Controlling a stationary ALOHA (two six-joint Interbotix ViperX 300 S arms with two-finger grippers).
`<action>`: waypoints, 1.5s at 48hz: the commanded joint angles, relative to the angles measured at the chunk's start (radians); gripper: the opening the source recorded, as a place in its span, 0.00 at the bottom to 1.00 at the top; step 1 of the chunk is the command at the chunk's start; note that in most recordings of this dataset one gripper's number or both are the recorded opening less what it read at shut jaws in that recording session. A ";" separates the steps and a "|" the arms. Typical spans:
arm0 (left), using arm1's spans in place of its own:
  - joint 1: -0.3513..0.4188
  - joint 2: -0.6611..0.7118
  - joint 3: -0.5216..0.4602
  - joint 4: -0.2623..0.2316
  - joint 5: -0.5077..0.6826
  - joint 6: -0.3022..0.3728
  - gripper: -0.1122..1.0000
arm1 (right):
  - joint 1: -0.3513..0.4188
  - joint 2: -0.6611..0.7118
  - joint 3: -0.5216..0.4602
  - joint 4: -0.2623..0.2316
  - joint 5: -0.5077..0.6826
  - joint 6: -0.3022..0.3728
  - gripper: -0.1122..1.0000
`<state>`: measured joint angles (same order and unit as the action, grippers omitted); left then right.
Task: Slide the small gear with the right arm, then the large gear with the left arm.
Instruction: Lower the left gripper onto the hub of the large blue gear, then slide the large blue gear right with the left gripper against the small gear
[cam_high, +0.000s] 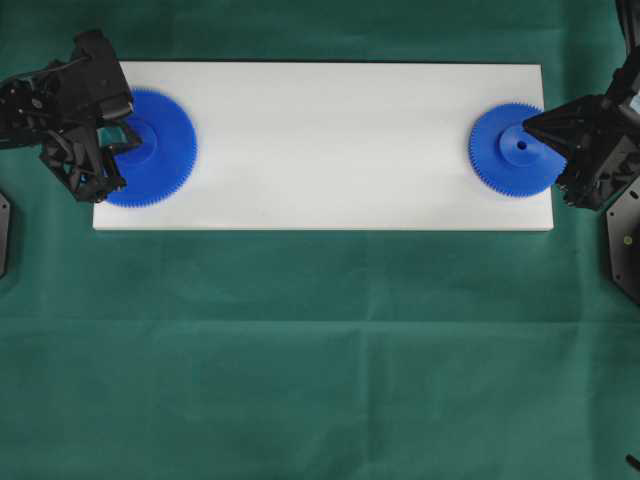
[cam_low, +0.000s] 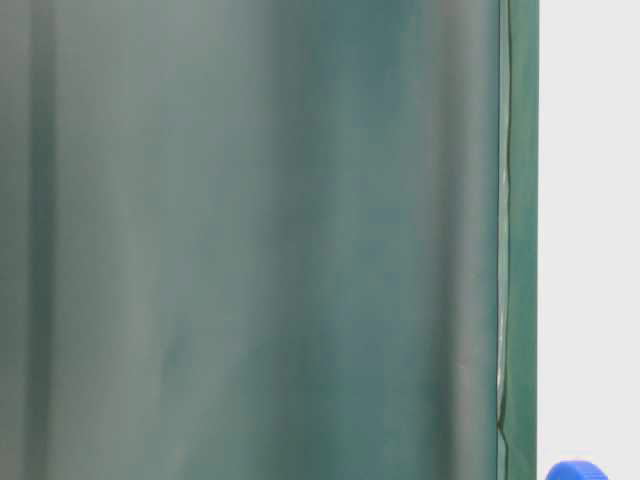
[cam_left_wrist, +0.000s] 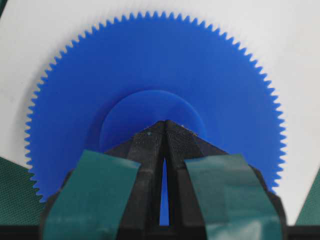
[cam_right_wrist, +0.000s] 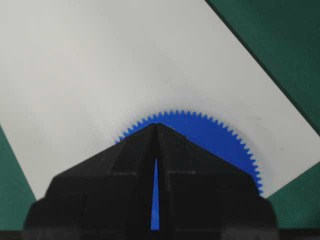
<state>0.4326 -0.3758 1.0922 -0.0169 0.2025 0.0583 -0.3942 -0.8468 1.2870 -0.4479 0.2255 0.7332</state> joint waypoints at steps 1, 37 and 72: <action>0.005 0.003 -0.017 0.002 -0.003 0.000 0.10 | 0.002 0.002 -0.028 -0.002 -0.011 -0.002 0.55; 0.032 0.063 -0.005 0.003 -0.021 0.002 0.10 | 0.009 0.000 -0.028 -0.002 -0.009 -0.002 0.55; -0.066 0.265 -0.123 0.000 -0.095 -0.006 0.10 | 0.015 0.002 -0.031 -0.003 -0.009 -0.003 0.55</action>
<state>0.3973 -0.1718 1.0002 -0.0138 0.1120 0.0537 -0.3820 -0.8468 1.2839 -0.4479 0.2240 0.7317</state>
